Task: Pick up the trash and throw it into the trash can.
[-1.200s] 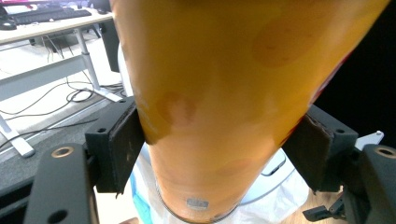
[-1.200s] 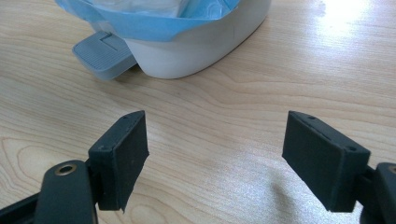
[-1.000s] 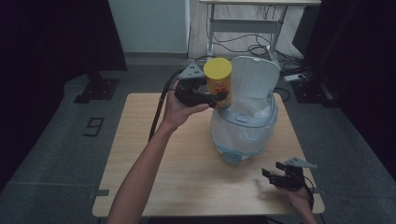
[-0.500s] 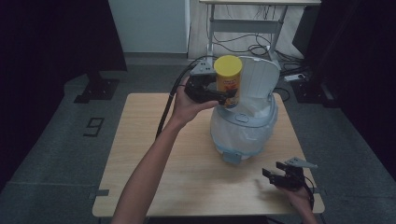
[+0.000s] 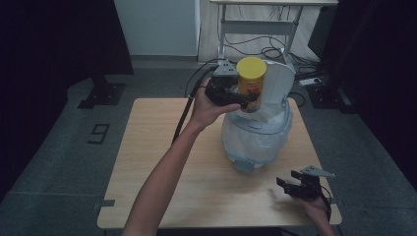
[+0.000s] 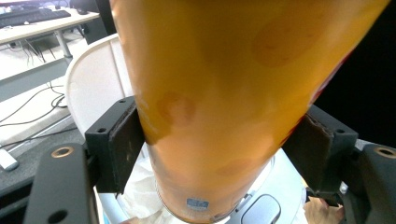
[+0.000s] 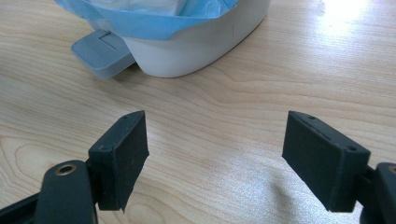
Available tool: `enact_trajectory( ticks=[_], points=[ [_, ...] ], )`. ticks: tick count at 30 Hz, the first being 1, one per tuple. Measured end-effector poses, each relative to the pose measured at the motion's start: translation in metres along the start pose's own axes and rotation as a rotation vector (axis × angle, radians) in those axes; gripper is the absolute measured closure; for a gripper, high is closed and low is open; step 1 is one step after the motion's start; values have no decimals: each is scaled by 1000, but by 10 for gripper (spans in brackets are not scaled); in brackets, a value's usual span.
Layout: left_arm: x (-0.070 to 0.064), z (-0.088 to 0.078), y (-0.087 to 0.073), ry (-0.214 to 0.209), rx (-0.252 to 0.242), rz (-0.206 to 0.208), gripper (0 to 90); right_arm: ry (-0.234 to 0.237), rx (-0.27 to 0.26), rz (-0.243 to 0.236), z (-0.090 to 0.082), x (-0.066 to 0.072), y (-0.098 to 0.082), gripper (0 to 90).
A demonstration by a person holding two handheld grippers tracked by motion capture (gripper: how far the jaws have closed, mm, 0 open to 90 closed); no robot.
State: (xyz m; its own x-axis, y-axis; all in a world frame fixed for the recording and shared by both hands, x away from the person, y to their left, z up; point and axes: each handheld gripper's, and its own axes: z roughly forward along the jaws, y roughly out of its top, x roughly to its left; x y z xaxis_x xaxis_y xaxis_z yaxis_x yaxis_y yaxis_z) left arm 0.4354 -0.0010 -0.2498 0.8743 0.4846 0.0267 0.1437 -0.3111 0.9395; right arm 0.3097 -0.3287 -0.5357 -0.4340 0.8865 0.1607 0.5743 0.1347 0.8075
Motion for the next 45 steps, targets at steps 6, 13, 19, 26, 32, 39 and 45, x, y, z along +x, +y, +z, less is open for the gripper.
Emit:
enact_trajectory(
  ticks=[6, 13, 19, 26, 32, 39, 45],
  points=[
    [0, 8, 4, -6, 2, 0, 244, 0, 1, 0, 0, 0, 0, 216],
    [-1, 18, 9, -15, 4, 0, 243, 0, 1, 5, -1, -2, 0, 216],
    [-1, 25, 10, -12, 2, -2, 243, 0, 4, 5, 0, -2, -1, 216],
    [-1, 37, 10, -15, 11, -9, 240, -1, 3, 2, -1, -1, -1, 216],
    [3, 38, 9, 11, 11, -41, 127, 1, 1, 3, -2, -2, -1, 216],
    [1, 25, 0, 21, 16, -20, 143, 0, 2, 1, -2, -1, -1, 216],
    [1, 7, -12, 27, 13, -18, 155, 0, 0, 2, -2, 0, -1, 216]
  ],
)
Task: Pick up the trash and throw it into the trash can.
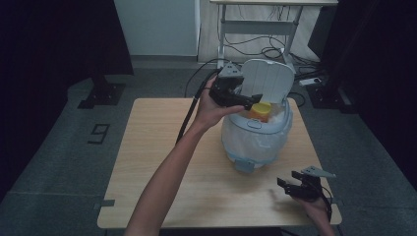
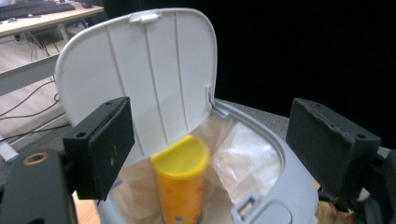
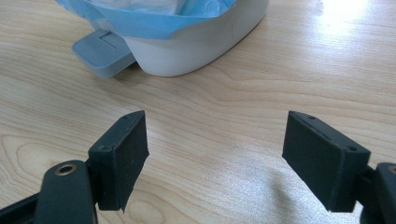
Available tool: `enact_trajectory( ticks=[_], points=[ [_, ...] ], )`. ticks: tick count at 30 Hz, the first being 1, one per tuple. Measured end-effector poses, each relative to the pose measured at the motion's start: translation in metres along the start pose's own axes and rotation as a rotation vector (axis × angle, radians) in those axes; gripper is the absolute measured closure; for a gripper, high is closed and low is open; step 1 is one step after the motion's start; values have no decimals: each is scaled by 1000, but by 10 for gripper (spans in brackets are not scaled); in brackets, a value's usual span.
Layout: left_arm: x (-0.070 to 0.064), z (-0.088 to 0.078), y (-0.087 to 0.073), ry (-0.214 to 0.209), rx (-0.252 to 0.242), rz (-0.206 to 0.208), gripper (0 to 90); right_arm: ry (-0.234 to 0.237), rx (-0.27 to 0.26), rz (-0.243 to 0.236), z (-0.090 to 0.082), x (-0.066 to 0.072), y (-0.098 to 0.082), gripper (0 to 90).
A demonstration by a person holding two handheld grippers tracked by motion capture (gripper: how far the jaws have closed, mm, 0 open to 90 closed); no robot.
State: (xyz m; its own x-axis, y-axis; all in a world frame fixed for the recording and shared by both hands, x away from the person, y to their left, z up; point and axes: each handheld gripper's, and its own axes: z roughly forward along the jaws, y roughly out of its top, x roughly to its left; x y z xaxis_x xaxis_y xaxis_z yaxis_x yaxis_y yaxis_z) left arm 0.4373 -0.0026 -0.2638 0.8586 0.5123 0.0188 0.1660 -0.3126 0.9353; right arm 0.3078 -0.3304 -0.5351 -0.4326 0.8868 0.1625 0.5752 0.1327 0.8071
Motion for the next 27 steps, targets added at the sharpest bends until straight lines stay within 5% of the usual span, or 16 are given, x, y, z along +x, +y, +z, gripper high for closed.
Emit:
enact_trajectory(
  ticks=[8, 27],
  points=[
    [-6, -31, -28, 31, -11, 18, 188, 2, -2, -3, 0, 1, 0, 216],
    [-12, -89, -119, 115, 3, -34, 190, 6, -5, -1, -1, 1, 0, 215]
  ],
)
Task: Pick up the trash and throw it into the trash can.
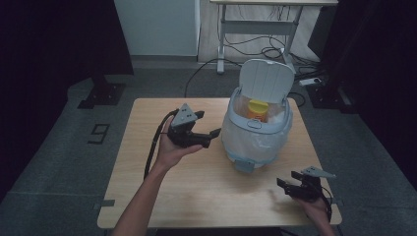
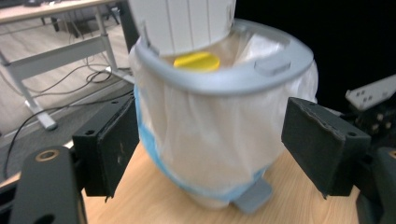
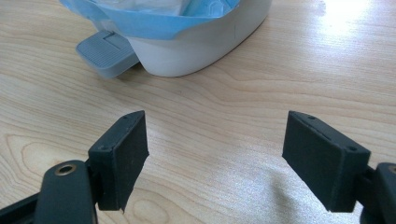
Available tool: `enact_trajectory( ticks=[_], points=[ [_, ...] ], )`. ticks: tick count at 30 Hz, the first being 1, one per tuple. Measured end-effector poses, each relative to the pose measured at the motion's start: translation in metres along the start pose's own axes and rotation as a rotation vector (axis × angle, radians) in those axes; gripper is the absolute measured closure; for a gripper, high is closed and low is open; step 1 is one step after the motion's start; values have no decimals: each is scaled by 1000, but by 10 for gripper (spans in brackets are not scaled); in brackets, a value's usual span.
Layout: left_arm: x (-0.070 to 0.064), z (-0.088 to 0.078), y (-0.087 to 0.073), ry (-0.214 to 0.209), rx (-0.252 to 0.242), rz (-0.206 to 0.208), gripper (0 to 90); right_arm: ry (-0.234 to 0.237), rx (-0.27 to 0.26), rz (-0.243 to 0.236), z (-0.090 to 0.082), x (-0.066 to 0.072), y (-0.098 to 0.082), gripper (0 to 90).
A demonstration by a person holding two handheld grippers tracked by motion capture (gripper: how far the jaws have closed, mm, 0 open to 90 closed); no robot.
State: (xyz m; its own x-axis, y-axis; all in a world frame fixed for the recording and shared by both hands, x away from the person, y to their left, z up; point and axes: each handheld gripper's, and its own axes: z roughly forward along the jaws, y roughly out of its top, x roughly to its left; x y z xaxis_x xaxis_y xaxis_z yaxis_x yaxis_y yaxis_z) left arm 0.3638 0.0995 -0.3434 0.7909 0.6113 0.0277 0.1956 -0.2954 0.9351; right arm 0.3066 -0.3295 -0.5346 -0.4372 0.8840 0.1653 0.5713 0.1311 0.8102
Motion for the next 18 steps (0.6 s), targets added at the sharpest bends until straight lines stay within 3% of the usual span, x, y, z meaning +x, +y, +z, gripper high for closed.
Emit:
enact_trajectory(
  ticks=[7, 10, 18],
  points=[
    [0, -13, -51, 41, 56, -19, 191, -1, -1, 0, 0, 0, 0, 215],
    [1, -15, -78, 46, 81, -58, 190, -2, -2, 1, 0, 0, 0, 215],
    [0, -17, -127, 67, 148, -100, 190, -4, 1, -3, 1, -1, 0, 215]
  ],
)
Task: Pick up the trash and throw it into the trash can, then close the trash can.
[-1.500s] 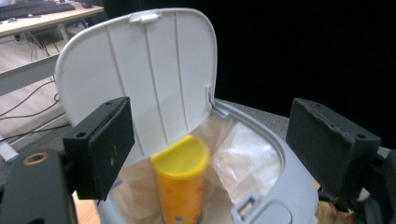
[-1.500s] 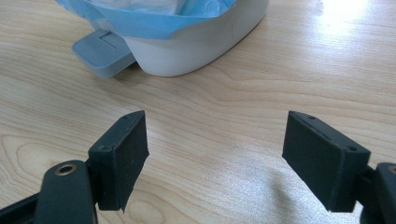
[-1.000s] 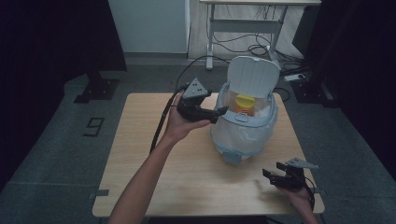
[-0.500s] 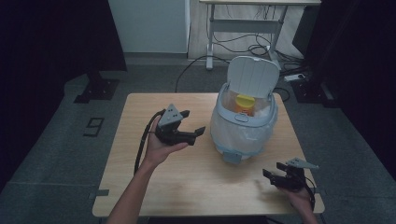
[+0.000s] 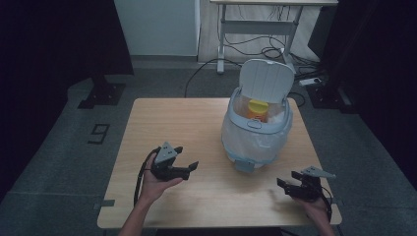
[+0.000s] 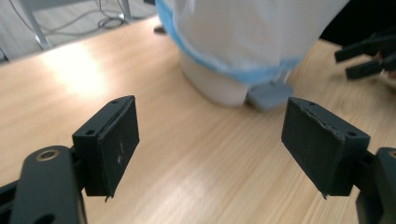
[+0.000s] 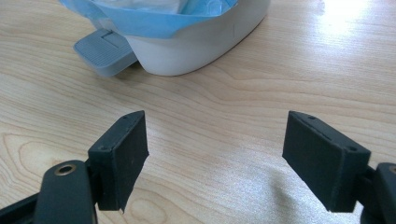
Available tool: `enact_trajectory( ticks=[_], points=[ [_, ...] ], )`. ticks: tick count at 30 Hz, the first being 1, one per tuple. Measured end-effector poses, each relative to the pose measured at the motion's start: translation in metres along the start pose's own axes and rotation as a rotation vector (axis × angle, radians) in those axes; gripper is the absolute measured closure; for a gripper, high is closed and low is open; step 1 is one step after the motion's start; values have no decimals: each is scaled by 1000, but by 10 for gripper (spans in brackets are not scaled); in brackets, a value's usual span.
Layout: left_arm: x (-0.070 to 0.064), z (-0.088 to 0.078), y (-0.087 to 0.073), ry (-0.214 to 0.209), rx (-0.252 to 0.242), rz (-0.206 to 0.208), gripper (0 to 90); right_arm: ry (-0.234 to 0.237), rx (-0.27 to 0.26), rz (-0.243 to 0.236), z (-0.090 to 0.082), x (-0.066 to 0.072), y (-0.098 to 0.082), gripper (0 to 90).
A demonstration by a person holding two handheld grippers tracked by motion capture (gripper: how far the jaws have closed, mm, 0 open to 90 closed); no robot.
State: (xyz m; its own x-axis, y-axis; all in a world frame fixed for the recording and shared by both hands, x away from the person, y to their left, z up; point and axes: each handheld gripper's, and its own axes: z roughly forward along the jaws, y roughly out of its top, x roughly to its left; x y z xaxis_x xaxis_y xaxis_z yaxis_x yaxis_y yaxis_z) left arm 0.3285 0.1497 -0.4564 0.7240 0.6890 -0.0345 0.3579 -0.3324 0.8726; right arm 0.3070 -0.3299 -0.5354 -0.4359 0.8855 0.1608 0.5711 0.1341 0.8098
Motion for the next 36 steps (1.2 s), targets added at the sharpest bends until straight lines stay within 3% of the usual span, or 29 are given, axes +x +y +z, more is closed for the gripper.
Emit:
enact_trajectory(
  ticks=[5, 7, 17, 25, 36],
  points=[
    [1, 8, -19, -4, 49, -11, 190, -3, 1, 1, 0, -1, 0, 214],
    [0, 12, -23, 12, 73, 6, 190, -3, 2, -1, 0, 0, 0, 213],
    [0, 19, -33, 1, 107, -5, 190, 10, -55, 6, -11, 0, 10, 208],
    [3, 21, -39, -2, 116, -23, 192, 50, -165, 9, -38, 3, 45, 208],
    [1, 24, -43, -3, 129, -23, 199, 88, -261, -26, -79, 2, 111, 210]
  ],
)
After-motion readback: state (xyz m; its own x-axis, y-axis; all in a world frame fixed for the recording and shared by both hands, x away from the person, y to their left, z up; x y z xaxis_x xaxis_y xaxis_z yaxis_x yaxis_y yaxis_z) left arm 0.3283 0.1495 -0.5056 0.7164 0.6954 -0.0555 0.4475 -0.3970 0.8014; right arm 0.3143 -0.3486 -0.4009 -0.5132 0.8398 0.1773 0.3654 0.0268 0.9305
